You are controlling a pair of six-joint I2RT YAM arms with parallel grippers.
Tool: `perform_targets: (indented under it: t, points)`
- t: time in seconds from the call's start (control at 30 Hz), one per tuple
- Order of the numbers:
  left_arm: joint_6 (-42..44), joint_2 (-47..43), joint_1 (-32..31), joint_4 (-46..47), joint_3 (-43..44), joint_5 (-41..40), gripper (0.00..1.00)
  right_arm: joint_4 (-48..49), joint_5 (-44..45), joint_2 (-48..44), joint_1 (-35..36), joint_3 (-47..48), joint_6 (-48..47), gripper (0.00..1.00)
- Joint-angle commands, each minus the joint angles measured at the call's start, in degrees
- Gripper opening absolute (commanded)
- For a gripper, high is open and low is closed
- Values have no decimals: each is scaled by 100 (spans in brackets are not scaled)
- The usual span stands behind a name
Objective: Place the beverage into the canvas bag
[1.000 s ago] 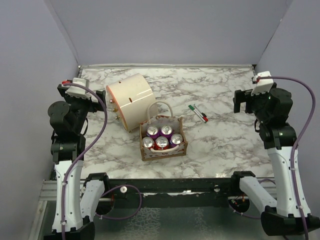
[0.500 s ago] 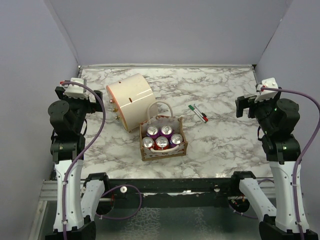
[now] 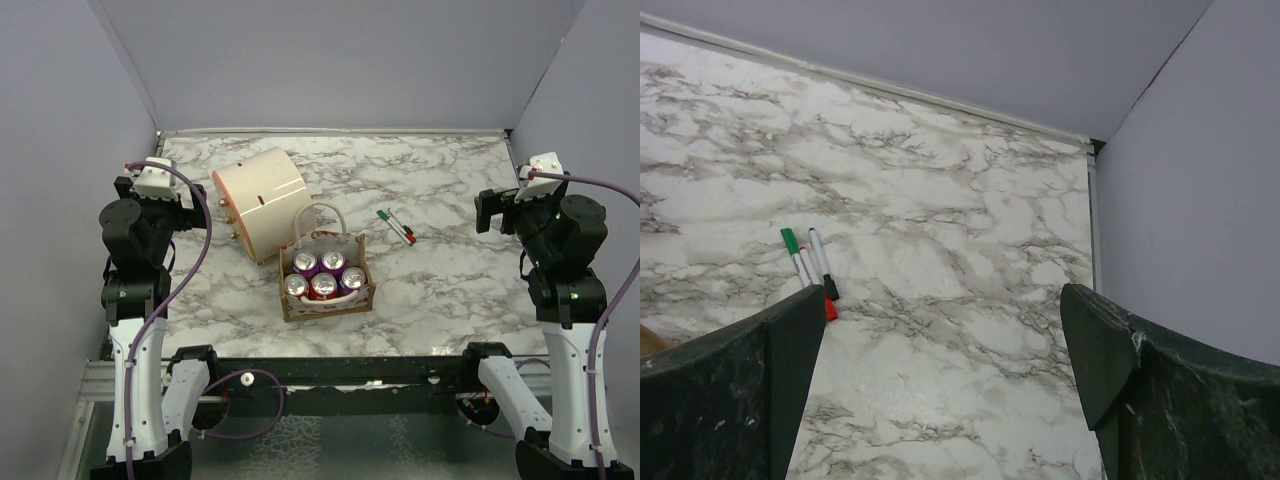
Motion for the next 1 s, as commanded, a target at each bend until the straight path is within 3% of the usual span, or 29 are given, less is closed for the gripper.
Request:
perform_targets:
  t: [0.0, 0.97]
  points:
    - [-24, 34, 50, -70, 131, 34, 99, -109, -56, 1, -28, 83, -9, 100]
    - [3, -33, 74, 41, -62, 29, 99, 4, -152, -43, -28, -271, -85, 100]
